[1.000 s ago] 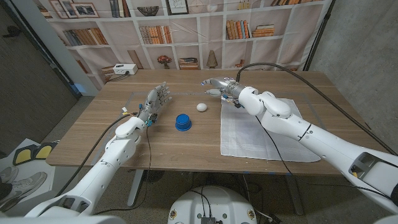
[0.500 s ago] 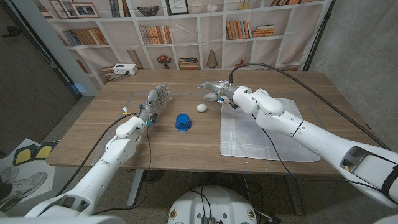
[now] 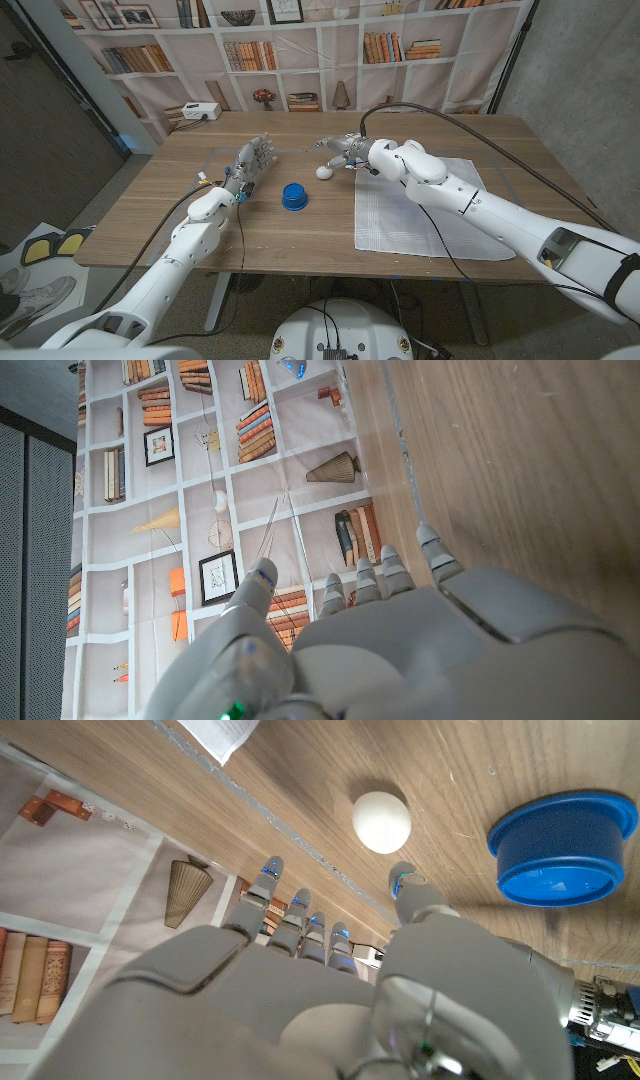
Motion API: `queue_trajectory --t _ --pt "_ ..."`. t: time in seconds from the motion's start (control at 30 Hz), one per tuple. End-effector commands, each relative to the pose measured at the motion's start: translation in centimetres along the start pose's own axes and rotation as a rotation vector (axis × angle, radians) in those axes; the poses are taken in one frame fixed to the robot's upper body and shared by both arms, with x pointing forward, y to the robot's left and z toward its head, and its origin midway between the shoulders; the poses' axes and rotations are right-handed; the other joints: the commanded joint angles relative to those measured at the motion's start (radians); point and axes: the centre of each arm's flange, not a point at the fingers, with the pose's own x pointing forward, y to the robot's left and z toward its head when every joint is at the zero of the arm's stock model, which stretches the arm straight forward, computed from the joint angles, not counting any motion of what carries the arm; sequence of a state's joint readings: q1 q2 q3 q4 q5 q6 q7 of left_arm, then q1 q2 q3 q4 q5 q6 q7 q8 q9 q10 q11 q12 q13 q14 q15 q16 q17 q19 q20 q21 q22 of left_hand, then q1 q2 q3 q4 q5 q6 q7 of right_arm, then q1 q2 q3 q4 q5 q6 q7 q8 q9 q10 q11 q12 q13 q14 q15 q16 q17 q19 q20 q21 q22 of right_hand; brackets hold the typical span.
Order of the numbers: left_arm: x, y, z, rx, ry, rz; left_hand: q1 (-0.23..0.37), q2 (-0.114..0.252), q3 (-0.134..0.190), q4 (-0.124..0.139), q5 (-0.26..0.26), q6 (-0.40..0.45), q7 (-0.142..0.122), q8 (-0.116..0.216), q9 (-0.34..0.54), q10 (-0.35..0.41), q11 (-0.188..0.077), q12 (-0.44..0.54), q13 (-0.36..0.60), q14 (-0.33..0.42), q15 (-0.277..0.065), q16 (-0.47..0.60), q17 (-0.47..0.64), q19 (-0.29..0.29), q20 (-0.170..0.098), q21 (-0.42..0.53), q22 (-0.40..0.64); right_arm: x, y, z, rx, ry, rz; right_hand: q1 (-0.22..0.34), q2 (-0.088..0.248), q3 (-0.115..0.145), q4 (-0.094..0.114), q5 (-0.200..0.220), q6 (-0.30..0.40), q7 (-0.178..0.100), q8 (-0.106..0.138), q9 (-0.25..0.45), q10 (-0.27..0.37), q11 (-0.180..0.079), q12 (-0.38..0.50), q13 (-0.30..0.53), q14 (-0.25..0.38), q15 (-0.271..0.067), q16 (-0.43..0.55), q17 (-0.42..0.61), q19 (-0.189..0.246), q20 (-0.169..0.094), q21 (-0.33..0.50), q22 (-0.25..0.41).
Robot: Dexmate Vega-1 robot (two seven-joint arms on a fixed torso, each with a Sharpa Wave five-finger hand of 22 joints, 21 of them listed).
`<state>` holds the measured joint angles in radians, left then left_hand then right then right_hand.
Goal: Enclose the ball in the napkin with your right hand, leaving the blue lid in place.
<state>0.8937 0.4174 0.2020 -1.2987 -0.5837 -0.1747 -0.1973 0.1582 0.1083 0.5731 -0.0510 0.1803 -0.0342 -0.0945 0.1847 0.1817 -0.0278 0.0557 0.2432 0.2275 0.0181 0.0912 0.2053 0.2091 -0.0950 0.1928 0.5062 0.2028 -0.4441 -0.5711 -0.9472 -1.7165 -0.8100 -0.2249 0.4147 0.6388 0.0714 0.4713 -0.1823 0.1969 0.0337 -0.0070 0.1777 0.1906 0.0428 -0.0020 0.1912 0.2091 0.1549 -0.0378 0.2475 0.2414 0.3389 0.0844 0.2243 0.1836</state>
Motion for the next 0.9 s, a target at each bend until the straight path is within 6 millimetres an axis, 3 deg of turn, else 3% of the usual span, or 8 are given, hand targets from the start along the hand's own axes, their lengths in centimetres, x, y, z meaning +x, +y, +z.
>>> queue_trajectory --t 0.03,0.57,0.7,0.73,0.9 --pt "0.2 -0.1 -0.1 0.0 0.006 0.003 -0.009 0.0 0.0 0.006 -0.005 -0.007 -0.005 0.0 0.0 -0.008 0.003 -0.006 0.003 -0.001 0.012 0.005 0.002 0.0 0.007 0.0 0.001 1.5 0.7 0.4 -0.057 -0.013 0.091 0.02 0.007 0.003 0.007 0.005 0.003 -0.002 0.01 0.003 0.006 -0.003 0.008 0.003 0.017 -0.031 0.008 0.004 0.014 -0.009 0.006 0.005" --pt "0.7 0.0 -0.3 -0.004 0.011 0.002 -0.013 -0.002 -0.001 0.008 -0.005 -0.011 -0.002 0.0 -0.001 -0.009 0.003 -0.007 0.002 -0.001 0.012 0.005 0.001 -0.001 0.007 -0.002 0.001 2.5 2.1 0.7 -0.089 -0.016 0.177 0.043 0.007 -0.002 0.01 0.009 0.01 -0.007 0.016 0.002 0.022 -0.01 0.02 0.003 0.043 -0.04 0.019 0.008 0.036 -0.017 0.014 0.006" --pt "1.0 0.0 -0.3 -0.005 0.013 -0.001 -0.015 -0.003 -0.002 0.008 -0.006 -0.011 -0.002 0.001 -0.001 -0.01 0.003 -0.007 0.002 -0.001 0.011 0.005 0.001 -0.002 0.008 -0.003 0.001 2.9 2.4 0.9 -0.095 -0.028 0.192 0.062 0.011 -0.005 0.011 0.011 0.029 -0.006 0.023 0.002 0.042 -0.008 0.03 0.002 0.077 -0.049 0.034 0.014 0.071 -0.032 0.027 0.007" --pt "1.0 0.0 -0.3 -0.006 0.013 0.0 -0.015 -0.003 -0.002 0.008 -0.006 -0.011 -0.002 0.001 -0.001 -0.009 0.003 -0.007 0.002 -0.001 0.011 0.005 0.001 -0.002 0.008 -0.003 0.001 3.0 2.5 0.9 -0.096 -0.03 0.194 0.072 0.01 -0.012 0.013 0.011 0.035 -0.008 0.024 0.002 0.051 -0.008 0.034 0.002 0.085 -0.051 0.038 0.018 0.113 -0.048 0.045 0.01" --pt "1.1 0.0 -0.4 -0.01 0.016 0.0 -0.017 -0.004 -0.002 0.009 -0.006 -0.012 -0.001 0.001 -0.001 -0.01 0.003 -0.007 0.002 -0.002 0.011 0.005 0.001 -0.002 0.008 -0.003 0.001 3.7 2.9 0.6 -0.093 -0.024 0.212 0.092 0.019 -0.023 0.019 0.014 0.064 -0.015 0.031 0.002 0.071 -0.007 0.042 0.001 0.138 -0.064 0.064 0.034 0.183 -0.075 0.077 0.015"
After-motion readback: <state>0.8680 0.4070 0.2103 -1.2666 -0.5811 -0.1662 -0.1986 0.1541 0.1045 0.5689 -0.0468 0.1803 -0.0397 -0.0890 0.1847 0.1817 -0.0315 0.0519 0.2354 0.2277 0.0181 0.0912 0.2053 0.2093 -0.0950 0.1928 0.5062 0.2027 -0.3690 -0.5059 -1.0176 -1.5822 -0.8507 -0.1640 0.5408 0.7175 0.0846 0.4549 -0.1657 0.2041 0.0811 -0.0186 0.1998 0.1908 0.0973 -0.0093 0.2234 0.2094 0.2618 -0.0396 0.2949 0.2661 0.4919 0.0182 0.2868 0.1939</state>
